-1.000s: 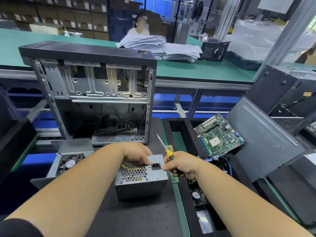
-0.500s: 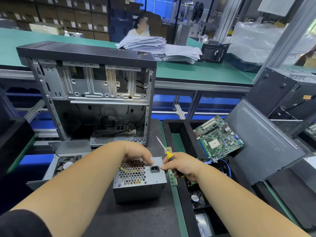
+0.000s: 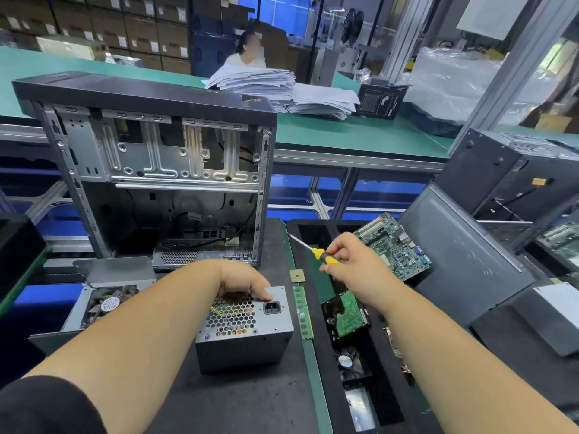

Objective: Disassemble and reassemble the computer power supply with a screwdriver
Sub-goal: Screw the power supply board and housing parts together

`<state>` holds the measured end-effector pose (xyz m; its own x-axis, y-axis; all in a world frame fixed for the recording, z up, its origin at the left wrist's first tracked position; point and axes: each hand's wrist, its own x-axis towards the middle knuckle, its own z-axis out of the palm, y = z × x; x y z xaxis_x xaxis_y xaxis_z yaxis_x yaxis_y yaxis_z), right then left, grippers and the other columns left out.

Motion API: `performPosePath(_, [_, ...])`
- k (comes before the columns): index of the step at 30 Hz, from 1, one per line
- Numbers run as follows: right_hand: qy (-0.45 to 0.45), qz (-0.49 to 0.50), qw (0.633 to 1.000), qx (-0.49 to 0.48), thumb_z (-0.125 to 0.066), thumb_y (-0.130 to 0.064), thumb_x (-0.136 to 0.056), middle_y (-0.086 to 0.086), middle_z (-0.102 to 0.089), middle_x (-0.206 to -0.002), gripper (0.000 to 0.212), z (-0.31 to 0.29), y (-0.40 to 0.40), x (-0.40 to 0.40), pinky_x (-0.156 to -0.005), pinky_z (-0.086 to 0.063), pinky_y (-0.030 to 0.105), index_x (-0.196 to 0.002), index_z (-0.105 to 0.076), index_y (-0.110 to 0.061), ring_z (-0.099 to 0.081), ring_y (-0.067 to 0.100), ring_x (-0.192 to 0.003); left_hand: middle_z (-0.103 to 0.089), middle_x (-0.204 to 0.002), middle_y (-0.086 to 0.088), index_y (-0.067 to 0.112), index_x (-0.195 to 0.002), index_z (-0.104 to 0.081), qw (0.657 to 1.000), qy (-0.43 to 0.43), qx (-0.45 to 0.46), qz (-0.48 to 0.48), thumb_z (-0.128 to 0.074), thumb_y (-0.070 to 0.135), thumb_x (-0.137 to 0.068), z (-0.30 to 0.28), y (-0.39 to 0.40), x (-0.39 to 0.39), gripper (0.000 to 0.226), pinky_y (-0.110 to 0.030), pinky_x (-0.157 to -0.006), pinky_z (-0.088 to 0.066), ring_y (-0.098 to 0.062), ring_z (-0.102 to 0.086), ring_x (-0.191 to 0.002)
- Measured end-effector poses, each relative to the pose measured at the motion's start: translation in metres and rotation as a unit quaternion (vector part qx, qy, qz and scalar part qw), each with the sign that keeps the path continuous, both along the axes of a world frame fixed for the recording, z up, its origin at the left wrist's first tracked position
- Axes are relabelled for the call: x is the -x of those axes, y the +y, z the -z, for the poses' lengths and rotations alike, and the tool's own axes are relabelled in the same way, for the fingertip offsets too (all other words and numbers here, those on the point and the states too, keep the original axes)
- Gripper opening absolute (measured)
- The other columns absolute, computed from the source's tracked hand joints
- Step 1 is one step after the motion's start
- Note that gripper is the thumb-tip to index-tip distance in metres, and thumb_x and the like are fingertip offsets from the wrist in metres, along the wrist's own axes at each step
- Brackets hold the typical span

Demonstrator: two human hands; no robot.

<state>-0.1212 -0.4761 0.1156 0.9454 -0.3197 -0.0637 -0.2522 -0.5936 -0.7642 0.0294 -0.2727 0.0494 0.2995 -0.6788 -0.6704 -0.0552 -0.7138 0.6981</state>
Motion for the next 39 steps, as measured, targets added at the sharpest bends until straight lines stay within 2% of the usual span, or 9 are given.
performPosePath(6, [-0.105, 0.011, 0.994, -0.044, -0.072, -0.007, -0.083, -0.013, -0.073, -0.080, 0.021, -0.031, 0.008, 0.015, -0.059, -0.053, 0.017, -0.088, -0.069, -0.028, -0.066, 0.007, -0.062, -0.075, -0.079, 0.012, 0.024, -0.084, -0.076, 1.000, 0.017, -0.003, 0.008, -0.060, 0.021, -0.094, 0.000, 0.002, 0.001, 0.019, -0.039, -0.096, -0.038, -0.011, -0.062, -0.083])
performPosePath(9, [-0.119, 0.022, 0.991, -0.050, -0.077, -0.016, -0.081, -0.006, -0.074, -0.081, 0.012, -0.045, 0.011, 0.024, -0.068, -0.060, 0.029, -0.086, -0.076, -0.027, -0.070, 0.017, -0.068, -0.074, -0.080, 0.012, 0.024, -0.084, -0.077, 1.000, 0.017, -0.006, 0.005, -0.061, 0.021, -0.093, 0.001, 0.003, 0.001, 0.019, -0.044, -0.103, -0.037, -0.014, -0.060, -0.087])
performPosePath(13, [-0.111, 0.003, 0.994, -0.023, -0.076, -0.027, -0.081, 0.002, -0.074, -0.072, 0.003, -0.056, 0.016, 0.032, -0.070, -0.061, 0.040, -0.083, -0.075, -0.025, -0.070, 0.023, -0.072, -0.074, -0.079, 0.016, 0.024, -0.085, -0.076, 1.000, 0.023, -0.011, 0.013, -0.060, 0.021, -0.094, 0.001, 0.003, 0.002, 0.019, -0.045, -0.106, -0.033, -0.009, -0.059, -0.086])
performPosePath(16, [-0.090, -0.012, 0.996, 0.013, -0.074, -0.029, -0.082, 0.001, -0.071, -0.068, 0.006, -0.059, 0.023, 0.032, -0.060, -0.058, 0.043, -0.078, -0.071, -0.026, -0.068, 0.020, -0.064, -0.073, -0.079, 0.017, 0.024, -0.087, -0.074, 1.000, 0.020, -0.012, 0.018, -0.060, 0.022, -0.095, 0.001, 0.003, 0.002, 0.017, -0.045, -0.107, -0.033, -0.007, -0.058, -0.086])
performPosePath(19, [-0.068, -0.026, 0.996, 0.052, -0.074, -0.029, -0.082, 0.000, -0.068, -0.067, 0.014, -0.057, 0.030, 0.028, -0.047, -0.045, 0.028, -0.076, -0.062, -0.025, -0.053, 0.005, -0.048, -0.072, -0.084, 0.015, 0.025, -0.087, -0.074, 1.000, 0.011, -0.008, 0.018, -0.060, 0.022, -0.095, 0.001, 0.003, 0.002, 0.016, -0.043, -0.109, -0.034, -0.010, -0.059, -0.090])
performPosePath(21, [-0.047, -0.039, 0.995, 0.082, -0.073, -0.030, -0.081, -0.001, -0.066, -0.069, 0.016, -0.054, 0.034, 0.025, -0.049, -0.042, 0.025, -0.075, -0.060, -0.025, -0.049, 0.003, -0.048, -0.072, -0.087, 0.013, 0.025, -0.089, -0.073, 1.000, 0.015, -0.007, 0.020, -0.059, 0.022, -0.095, 0.001, 0.002, 0.002, 0.015, -0.042, -0.109, -0.035, -0.012, -0.059, -0.091])
performPosePath(25, [-0.010, -0.063, 0.991, 0.120, -0.073, -0.032, -0.081, -0.004, -0.064, -0.069, 0.017, -0.049, 0.041, 0.020, -0.053, -0.046, 0.031, -0.075, -0.058, -0.025, -0.049, 0.009, -0.052, -0.072, -0.085, 0.011, 0.024, -0.092, -0.072, 1.000, 0.021, -0.004, 0.020, -0.058, 0.021, -0.096, 0.002, 0.002, 0.001, 0.014, -0.040, -0.102, -0.038, -0.013, -0.059, -0.088])
performPosePath(33, [0.005, -0.069, 0.989, 0.129, -0.072, -0.034, -0.081, -0.001, -0.064, -0.070, 0.018, -0.044, 0.042, 0.014, -0.046, -0.039, 0.026, -0.075, -0.058, -0.025, -0.046, 0.004, -0.045, -0.068, -0.093, -0.004, 0.018, -0.095, -0.068, 0.999, 0.028, 0.000, 0.032, -0.054, 0.022, -0.099, 0.005, 0.001, -0.002, 0.015, -0.033, -0.083, -0.046, -0.020, -0.060, -0.081])
performPosePath(39, [0.016, -0.081, 0.988, 0.133, -0.071, -0.036, -0.080, 0.000, -0.065, -0.072, 0.017, -0.047, 0.041, 0.011, -0.051, -0.043, 0.029, -0.075, -0.058, -0.027, -0.051, 0.010, -0.052, -0.072, -0.089, 0.002, 0.020, -0.095, -0.070, 0.999, 0.030, 0.004, 0.039, -0.055, 0.023, -0.098, 0.008, 0.000, -0.006, 0.016, -0.035, -0.089, -0.046, -0.018, -0.063, -0.084])
